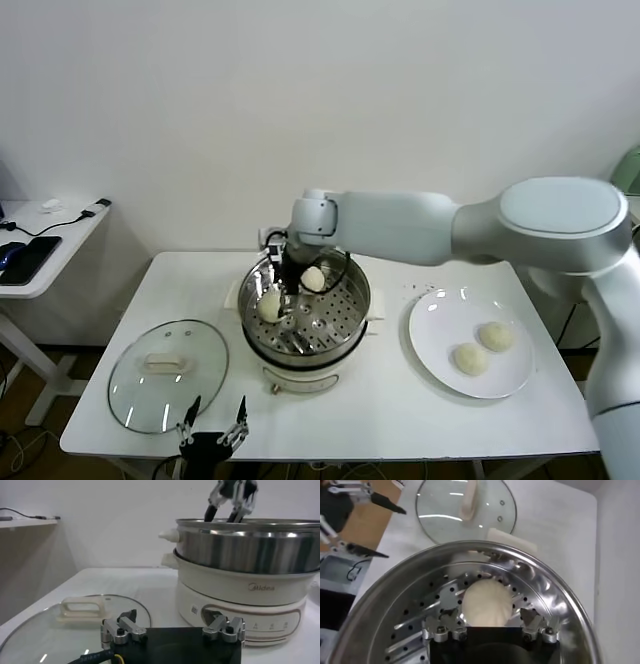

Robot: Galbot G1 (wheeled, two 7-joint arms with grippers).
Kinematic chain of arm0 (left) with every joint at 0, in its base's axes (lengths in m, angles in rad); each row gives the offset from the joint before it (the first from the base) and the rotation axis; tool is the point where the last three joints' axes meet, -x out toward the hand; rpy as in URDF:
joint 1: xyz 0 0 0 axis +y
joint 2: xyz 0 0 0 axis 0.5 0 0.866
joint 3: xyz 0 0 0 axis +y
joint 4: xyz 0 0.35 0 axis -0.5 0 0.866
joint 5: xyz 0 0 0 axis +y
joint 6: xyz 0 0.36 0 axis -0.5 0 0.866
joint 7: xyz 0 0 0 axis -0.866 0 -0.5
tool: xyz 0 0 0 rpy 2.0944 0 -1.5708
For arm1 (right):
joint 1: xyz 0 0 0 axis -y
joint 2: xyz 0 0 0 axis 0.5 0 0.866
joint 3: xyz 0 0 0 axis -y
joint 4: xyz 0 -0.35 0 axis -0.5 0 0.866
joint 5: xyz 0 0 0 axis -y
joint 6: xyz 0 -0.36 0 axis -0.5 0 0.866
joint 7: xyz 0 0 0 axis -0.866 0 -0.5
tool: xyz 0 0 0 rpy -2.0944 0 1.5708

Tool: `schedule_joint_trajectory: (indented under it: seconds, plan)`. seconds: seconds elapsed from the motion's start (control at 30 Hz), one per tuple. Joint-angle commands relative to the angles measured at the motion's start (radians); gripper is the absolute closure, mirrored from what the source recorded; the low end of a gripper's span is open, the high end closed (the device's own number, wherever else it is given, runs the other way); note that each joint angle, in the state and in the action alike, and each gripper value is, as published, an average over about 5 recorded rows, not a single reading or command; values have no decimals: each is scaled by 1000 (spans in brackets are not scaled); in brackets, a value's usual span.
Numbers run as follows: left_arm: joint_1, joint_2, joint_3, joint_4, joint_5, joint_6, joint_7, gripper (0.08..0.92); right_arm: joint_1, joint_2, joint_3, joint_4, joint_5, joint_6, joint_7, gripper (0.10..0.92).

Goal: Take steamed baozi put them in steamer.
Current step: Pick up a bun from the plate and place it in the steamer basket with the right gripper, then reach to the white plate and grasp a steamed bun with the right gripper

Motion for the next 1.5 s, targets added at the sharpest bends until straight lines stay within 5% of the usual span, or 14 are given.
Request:
schedule_joint_trajectory:
  seconds: [0.03,0.37,0.57,1.5]
  plan:
    - [-2,1,-1,-5,-2,3,1,177,209,-202,-32,93,7,117,-155,202]
    - [-24,11,-20,-13,-19,13,4,177,370,-693,-286,327,-203,174,-230,202]
    - [-31,8,-34,-14,-27,15,5,177,268,-841,-323,343,-337,179,-214,203]
    - [-10,5,-60,-7,-31,15,7,177,-440,-804,182,131,-574,79,-59,203]
